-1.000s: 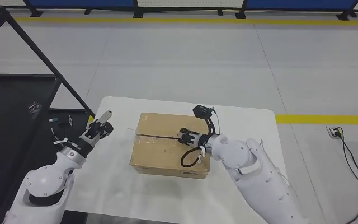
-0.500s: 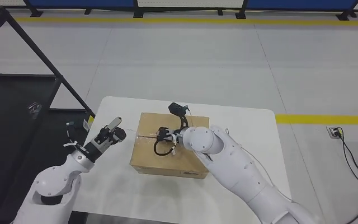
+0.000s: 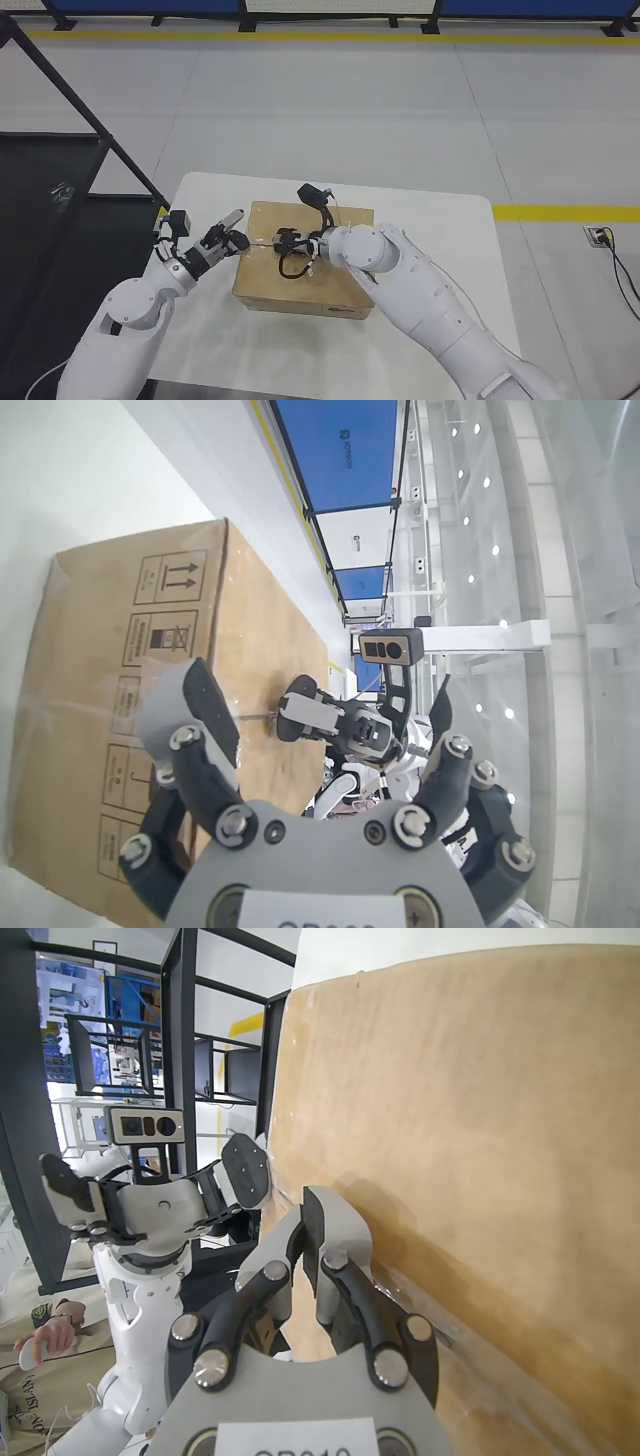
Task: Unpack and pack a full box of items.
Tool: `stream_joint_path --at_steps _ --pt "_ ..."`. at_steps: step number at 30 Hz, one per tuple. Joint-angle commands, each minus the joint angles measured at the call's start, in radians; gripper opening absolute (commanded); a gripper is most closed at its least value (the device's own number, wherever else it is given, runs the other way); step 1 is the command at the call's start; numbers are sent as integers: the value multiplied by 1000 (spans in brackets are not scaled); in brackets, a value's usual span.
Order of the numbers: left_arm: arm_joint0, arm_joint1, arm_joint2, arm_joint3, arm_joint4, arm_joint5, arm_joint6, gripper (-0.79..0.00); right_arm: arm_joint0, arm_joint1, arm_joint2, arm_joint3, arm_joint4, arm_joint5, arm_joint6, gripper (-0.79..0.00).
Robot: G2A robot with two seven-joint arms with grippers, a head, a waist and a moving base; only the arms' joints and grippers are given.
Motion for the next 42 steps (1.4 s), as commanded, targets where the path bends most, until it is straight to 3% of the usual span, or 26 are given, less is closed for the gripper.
stream_joint_path --at_steps 1,13,24,31,42 --pt "-1 -1 -1 13 -1 -3 4 0 -5 6 14 -10 -9 -1 18 -785" --pt "9 -9 -3 43 -19 -17 32 0 -84 60 103 -137 -144 142 74 -785" --pt "-16 -20 21 73 -9 -13 30 0 -304 143 315 -428 -274 277 54 -785" --pt "-31 -25 28 90 0 -14 20 0 -469 186 481 -589 -286 308 54 -785" --pt "-42 -28 28 97 14 -7 9 0 -576 209 602 -613 -205 246 27 -785"
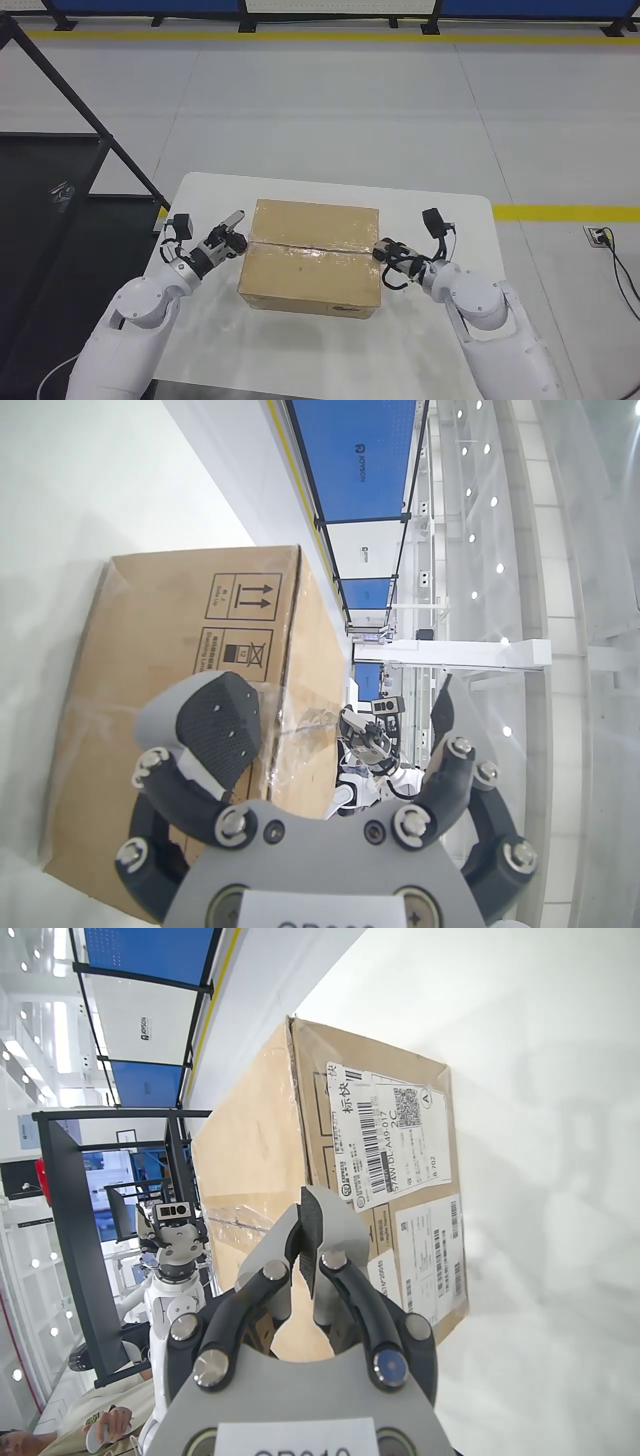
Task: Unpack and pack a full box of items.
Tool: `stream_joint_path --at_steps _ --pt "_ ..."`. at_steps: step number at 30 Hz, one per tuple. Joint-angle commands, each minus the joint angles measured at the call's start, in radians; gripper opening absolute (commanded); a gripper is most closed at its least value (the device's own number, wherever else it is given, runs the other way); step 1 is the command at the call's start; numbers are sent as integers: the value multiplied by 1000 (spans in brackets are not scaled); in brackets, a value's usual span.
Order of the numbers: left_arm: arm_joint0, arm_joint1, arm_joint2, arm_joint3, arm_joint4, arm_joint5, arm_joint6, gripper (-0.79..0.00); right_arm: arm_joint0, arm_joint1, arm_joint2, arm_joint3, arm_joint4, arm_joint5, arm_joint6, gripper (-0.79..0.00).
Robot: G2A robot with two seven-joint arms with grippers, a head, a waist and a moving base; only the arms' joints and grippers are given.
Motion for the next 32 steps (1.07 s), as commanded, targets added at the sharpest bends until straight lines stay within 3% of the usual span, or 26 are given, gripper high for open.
stream_joint_path --at_steps 1,16,17,18,19,20,24,25,28,32 --pt "-1 -1 1 0 2 1 -2 0 -2 1 6 6 9 -5 -12 -785" --pt "-4 -6 -21 4 -1 -7 36 0 -88 7 76 -46 135 -159 -174 -785" --pt "-2 -5 -31 -1 -1 -11 50 0 -101 8 85 -58 149 -181 -196 -714" --pt "2 -4 -41 -9 -3 -14 61 0 -115 8 96 -69 162 -210 -220 -468" --pt "6 -3 -51 -17 -5 -17 72 0 -130 8 108 -75 175 -230 -243 -132" --pt "12 -2 -63 -27 -3 -21 89 0 -142 9 118 -82 183 -247 -267 0" --pt "40 1 -103 -74 -10 -37 150 0 -152 9 121 -89 188 -264 -280 0" --pt "35 1 -97 -66 -8 -35 139 0 -154 9 122 -90 189 -266 -282 -521" --pt "41 1 -104 -75 -10 -38 151 0 -152 9 121 -89 188 -264 -280 -318" --pt "40 1 -103 -74 -10 -37 150 0 -152 9 121 -89 188 -264 -280 -143"
